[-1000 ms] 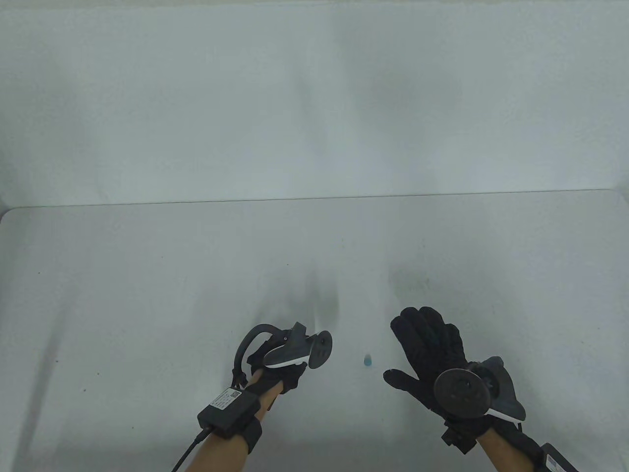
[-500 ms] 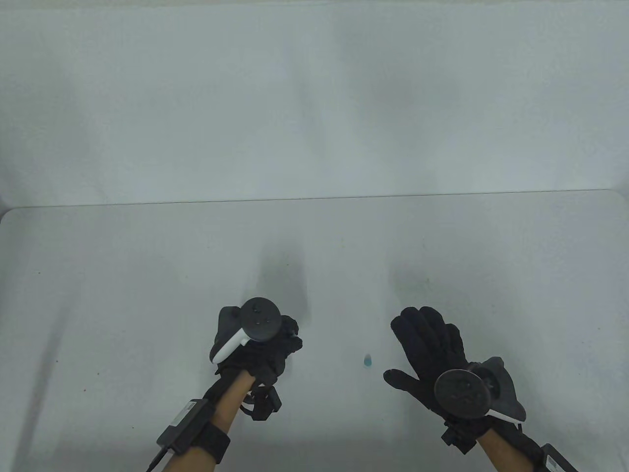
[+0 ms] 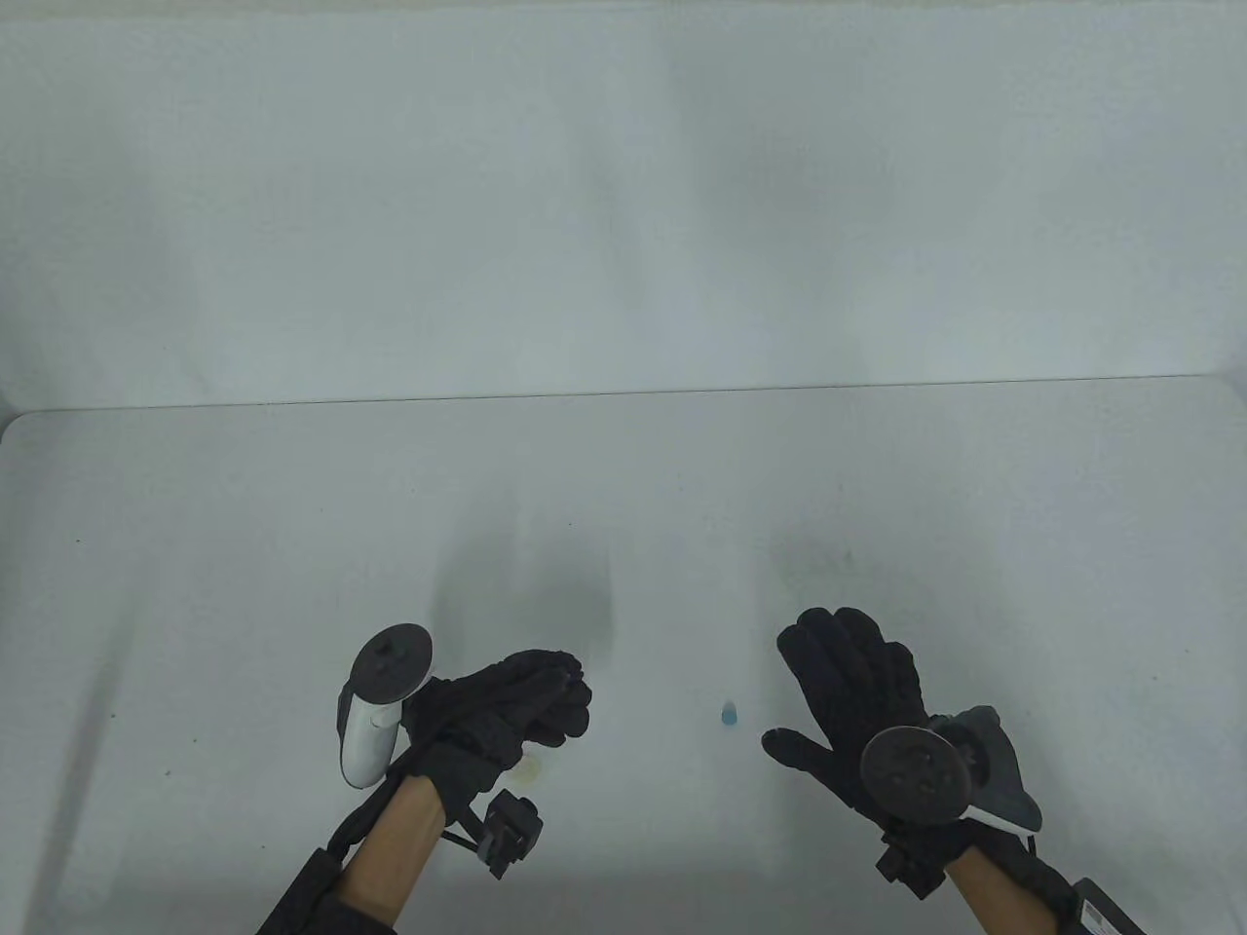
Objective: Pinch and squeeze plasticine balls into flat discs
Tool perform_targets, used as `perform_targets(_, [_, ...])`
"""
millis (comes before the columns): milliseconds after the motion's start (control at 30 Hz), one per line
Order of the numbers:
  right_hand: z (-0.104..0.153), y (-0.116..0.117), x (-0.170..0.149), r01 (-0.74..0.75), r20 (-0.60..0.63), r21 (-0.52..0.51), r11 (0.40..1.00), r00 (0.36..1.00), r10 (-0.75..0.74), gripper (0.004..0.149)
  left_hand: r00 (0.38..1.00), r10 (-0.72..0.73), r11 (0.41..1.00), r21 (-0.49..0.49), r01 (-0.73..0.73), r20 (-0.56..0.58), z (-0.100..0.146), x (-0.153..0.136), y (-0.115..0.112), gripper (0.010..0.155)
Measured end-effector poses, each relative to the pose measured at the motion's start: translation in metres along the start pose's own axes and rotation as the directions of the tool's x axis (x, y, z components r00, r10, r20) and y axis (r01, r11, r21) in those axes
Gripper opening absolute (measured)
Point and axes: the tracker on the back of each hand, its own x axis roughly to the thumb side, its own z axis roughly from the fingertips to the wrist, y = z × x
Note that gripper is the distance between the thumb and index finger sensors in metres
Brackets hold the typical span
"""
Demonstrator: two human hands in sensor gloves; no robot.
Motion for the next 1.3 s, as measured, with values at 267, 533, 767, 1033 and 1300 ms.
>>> perform_targets(267, [-0.001,0.0,-0.001,0.005,-0.002,0.006,1.0,1.0,-0.005,0.083,0.994,0.097,0.995,0.012,-0.096,-0.04,0.01,-0.021,-0.002,0.047])
perform_targets(533, [-0.001,0.001,-0.001,0.001,-0.006,0.009,1.0,1.0,-0.001,0.083,0.982,0.154,0.985,0.102,-0.142,-0.112,0.011,-0.035,0.008,0.048])
perform_targets(767, [-0.001,0.001,-0.001,0.001,-0.006,0.008,1.0,1.0,-0.001,0.083,0.948,0.317,0.948,0.036,-0.316,-0.029,0.009,-0.037,0.004,0.065])
perform_targets(1033, [-0.001,0.001,-0.001,0.001,-0.001,0.009,1.0,1.0,-0.001,0.083,0.976,0.217,0.969,0.12,-0.214,-0.016,0.01,-0.034,0.005,0.051])
perform_targets(1300, [-0.001,0.002,-0.001,-0.002,-0.001,0.011,1.0,1.0,0.002,0.083,0.99,0.134,0.983,0.132,-0.128,-0.039,0.011,-0.031,0.005,0.054])
